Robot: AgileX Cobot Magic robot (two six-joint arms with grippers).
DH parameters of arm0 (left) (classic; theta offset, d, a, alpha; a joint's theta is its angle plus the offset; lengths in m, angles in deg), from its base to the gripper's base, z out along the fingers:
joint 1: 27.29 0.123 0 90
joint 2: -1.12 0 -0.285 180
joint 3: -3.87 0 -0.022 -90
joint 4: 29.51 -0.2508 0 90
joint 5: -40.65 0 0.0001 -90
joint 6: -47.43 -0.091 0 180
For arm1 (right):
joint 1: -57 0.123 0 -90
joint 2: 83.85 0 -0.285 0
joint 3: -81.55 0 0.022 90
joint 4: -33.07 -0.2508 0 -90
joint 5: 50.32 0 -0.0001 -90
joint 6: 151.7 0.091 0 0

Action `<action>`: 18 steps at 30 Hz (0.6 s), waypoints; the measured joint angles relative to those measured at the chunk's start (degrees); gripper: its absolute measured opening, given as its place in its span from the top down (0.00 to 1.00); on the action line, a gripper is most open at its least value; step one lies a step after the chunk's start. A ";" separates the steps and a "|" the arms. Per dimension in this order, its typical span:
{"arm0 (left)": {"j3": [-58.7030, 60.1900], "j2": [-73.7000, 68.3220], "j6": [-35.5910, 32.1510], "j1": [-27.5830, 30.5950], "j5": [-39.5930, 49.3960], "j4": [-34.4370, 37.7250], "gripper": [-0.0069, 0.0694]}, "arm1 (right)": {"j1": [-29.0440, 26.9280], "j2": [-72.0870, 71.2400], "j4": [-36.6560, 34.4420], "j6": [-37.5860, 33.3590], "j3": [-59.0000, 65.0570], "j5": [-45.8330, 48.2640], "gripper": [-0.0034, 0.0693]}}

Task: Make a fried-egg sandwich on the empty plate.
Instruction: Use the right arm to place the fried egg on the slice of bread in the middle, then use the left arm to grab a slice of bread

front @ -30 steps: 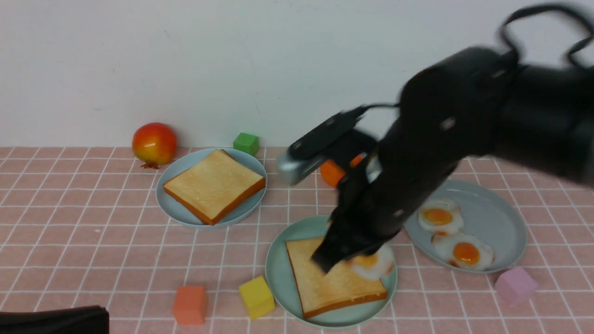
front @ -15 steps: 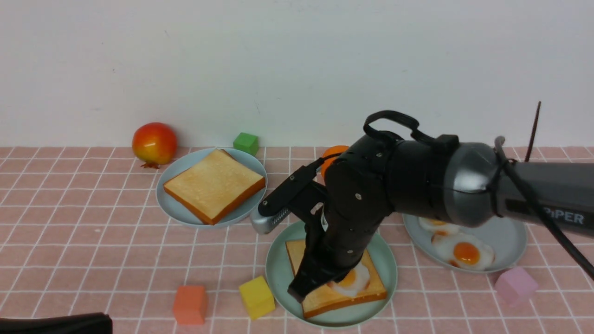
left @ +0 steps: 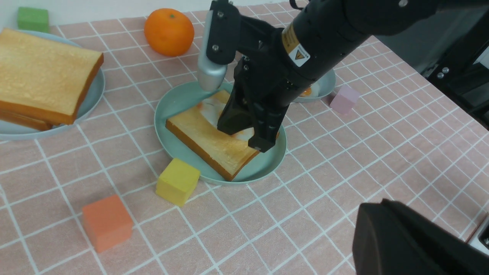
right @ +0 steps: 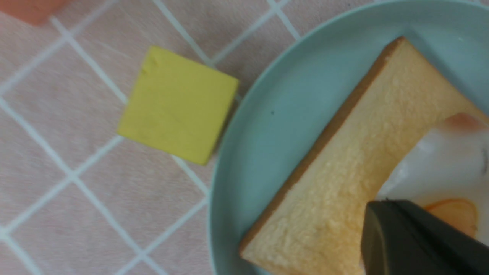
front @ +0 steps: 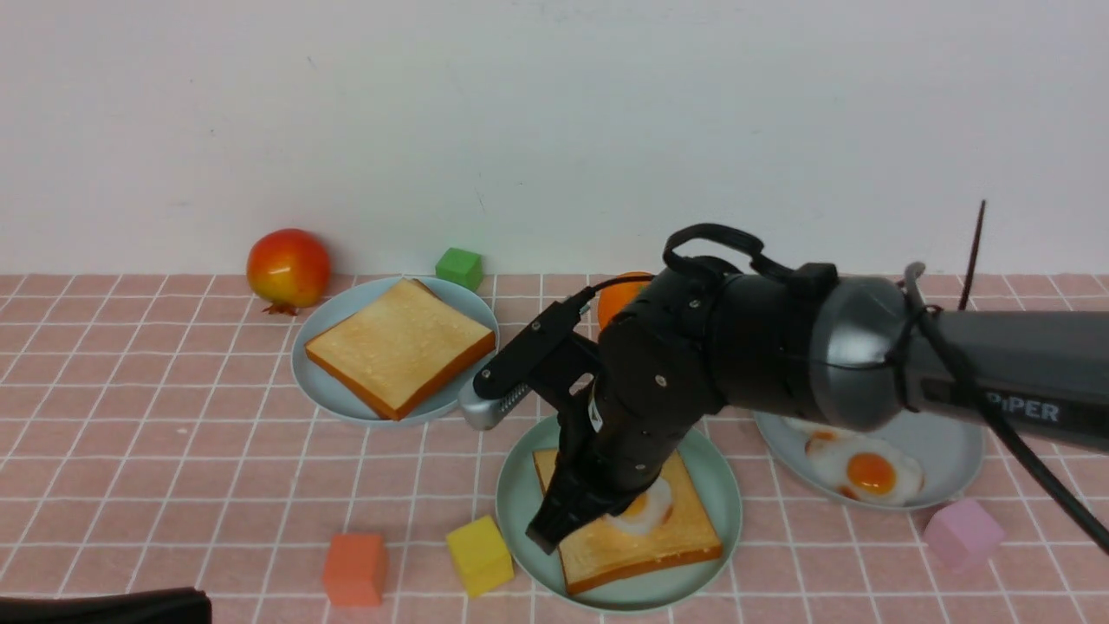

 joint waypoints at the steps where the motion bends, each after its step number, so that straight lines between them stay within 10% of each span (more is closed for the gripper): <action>1: 0.00 0.00 0.00 0.00 0.00 0.05 0.89 | 0.00 0.11 0.34 0.00 0.00 0.00 0.92; 9: 0.00 0.00 0.00 0.00 0.06 0.05 0.89 | 0.00 0.10 1.20 0.05 0.05 0.07 0.82; 18: 0.00 0.00 0.00 0.00 0.08 0.05 0.89 | 0.00 -2.43 -0.92 1.12 -0.59 3.85 0.45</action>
